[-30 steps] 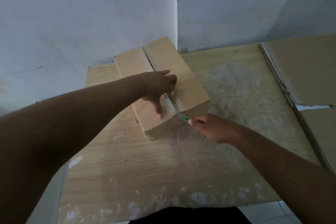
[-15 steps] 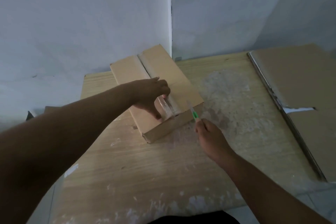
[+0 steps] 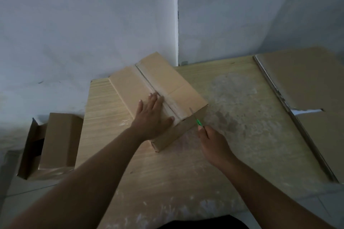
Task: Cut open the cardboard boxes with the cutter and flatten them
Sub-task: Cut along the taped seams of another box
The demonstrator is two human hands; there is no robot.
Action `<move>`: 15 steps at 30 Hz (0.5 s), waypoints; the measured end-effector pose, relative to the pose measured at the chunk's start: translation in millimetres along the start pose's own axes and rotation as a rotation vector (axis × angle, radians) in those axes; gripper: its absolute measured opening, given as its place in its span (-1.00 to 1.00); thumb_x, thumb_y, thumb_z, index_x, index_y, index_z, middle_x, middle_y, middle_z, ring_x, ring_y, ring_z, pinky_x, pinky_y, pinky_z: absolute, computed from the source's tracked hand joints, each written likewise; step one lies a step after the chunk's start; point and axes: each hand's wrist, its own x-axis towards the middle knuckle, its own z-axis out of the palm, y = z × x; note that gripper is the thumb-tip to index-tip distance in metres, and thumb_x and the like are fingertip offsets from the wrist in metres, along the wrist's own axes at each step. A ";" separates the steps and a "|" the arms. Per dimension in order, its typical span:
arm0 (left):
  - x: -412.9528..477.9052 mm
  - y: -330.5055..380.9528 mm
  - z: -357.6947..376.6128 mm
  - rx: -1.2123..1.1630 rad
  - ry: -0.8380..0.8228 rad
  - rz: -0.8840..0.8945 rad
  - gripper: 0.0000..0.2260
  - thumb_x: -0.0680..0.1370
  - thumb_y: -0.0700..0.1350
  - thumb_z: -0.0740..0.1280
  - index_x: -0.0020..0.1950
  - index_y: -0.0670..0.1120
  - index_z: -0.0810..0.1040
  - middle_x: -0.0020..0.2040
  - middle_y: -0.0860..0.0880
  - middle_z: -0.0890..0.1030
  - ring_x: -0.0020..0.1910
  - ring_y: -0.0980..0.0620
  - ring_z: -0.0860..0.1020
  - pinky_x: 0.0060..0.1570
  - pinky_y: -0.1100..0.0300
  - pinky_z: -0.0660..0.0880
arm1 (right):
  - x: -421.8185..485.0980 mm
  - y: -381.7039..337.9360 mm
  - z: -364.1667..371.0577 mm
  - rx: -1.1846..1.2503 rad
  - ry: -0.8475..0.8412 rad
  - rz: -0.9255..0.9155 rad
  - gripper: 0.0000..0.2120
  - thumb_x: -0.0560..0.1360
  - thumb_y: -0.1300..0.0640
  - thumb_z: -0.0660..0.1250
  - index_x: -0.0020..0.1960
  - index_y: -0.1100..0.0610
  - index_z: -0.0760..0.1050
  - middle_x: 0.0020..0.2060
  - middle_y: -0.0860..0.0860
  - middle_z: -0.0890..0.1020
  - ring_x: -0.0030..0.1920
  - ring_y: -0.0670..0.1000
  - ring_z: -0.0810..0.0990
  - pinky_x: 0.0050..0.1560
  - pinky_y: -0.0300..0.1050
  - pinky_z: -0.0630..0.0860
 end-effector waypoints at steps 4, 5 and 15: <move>22.4 8.3 0.0 -0.013 -0.101 -0.235 0.03 0.54 0.36 0.28 0.67 -0.17 -0.26 0.67 -0.15 -0.31 0.64 -0.10 -0.34 0.58 -0.21 -0.30 | -19.9 15.9 0.1 -0.139 -0.009 -0.044 -0.75 0.69 -0.05 0.03 -0.08 0.02 0.37 -0.27 0.00 0.45 -0.30 0.02 0.46 -0.27 0.02 0.38; 29.1 9.3 -3.3 -0.031 -0.145 -0.264 0.08 0.52 0.38 0.30 0.67 -0.17 -0.28 0.66 -0.15 -0.33 0.63 -0.11 -0.36 0.57 -0.25 -0.30 | -23.9 16.8 0.2 -0.193 -0.014 -0.051 -0.76 0.69 -0.05 0.03 -0.01 0.02 0.39 -0.23 0.00 0.44 -0.27 0.03 0.47 -0.25 0.04 0.42; 48.0 5.6 -8.7 -0.040 -0.244 -0.307 0.25 0.38 0.49 0.38 0.66 -0.17 -0.29 0.67 -0.10 -0.33 0.64 -0.09 -0.33 0.52 -0.40 -0.24 | -41.5 -7.7 2.0 -0.342 -0.008 -0.064 -0.75 0.69 -0.02 0.08 0.08 0.09 0.46 -0.18 0.03 0.51 -0.25 0.03 0.49 -0.28 -0.03 0.46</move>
